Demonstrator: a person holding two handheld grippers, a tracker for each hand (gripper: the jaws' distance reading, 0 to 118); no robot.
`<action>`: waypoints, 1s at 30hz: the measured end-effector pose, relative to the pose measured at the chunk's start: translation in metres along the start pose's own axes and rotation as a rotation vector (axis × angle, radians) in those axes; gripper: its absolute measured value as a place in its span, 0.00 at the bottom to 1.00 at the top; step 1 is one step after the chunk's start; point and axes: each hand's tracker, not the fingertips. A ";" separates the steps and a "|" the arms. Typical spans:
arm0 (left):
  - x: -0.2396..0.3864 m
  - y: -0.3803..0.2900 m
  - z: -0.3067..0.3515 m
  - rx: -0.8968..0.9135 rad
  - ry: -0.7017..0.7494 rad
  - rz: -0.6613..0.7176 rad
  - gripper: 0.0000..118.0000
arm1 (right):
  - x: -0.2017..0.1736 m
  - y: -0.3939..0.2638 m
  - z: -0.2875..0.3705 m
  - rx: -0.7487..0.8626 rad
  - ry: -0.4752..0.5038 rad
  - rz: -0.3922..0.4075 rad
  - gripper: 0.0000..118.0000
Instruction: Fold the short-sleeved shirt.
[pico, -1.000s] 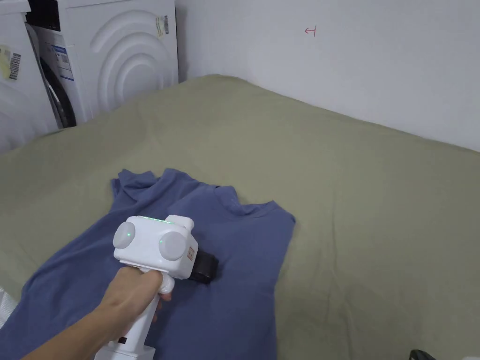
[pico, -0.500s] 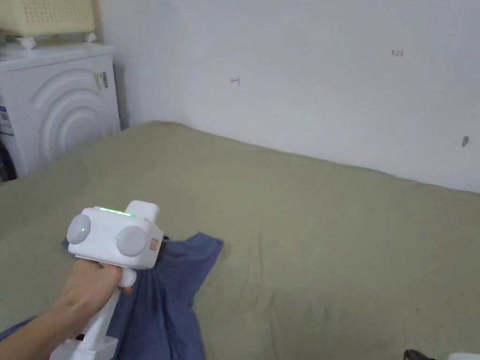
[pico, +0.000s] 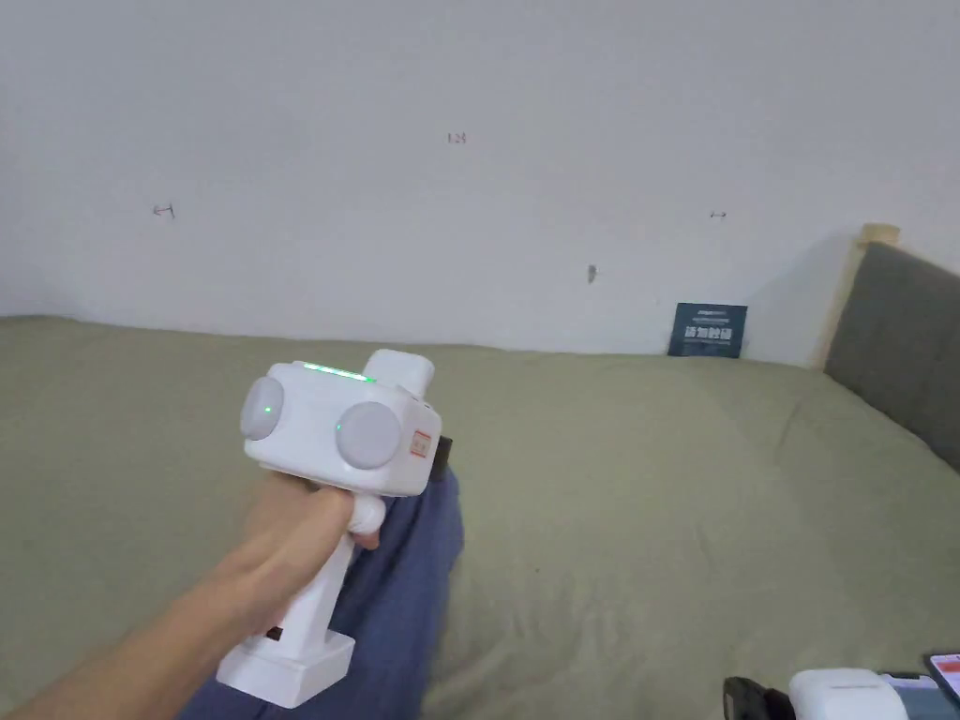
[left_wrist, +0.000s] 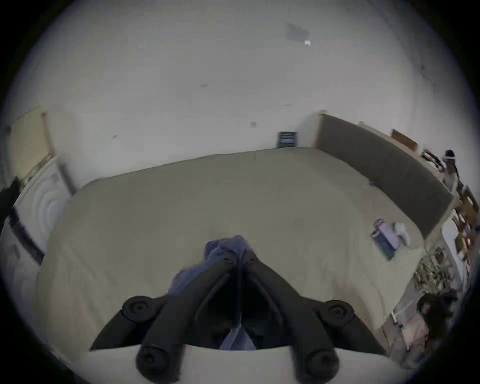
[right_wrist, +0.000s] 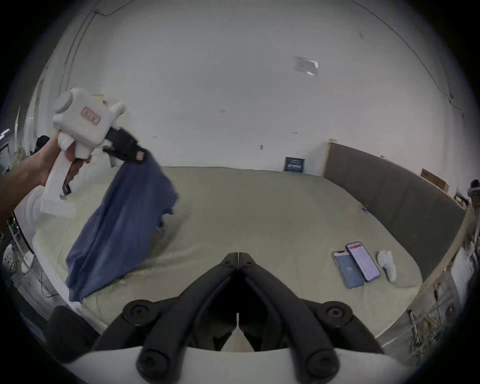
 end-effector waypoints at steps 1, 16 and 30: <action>0.019 0.005 -0.008 0.013 -0.032 -0.006 0.01 | 0.005 -0.003 0.001 -0.002 -0.019 0.004 0.00; 0.095 -0.102 -0.191 -0.318 -0.144 -0.004 0.02 | 0.041 -0.039 -0.047 -0.140 -0.094 -0.044 0.00; 0.005 -0.120 0.020 0.102 0.007 0.063 0.72 | 0.020 -0.013 -0.024 -0.044 -0.056 -0.059 0.00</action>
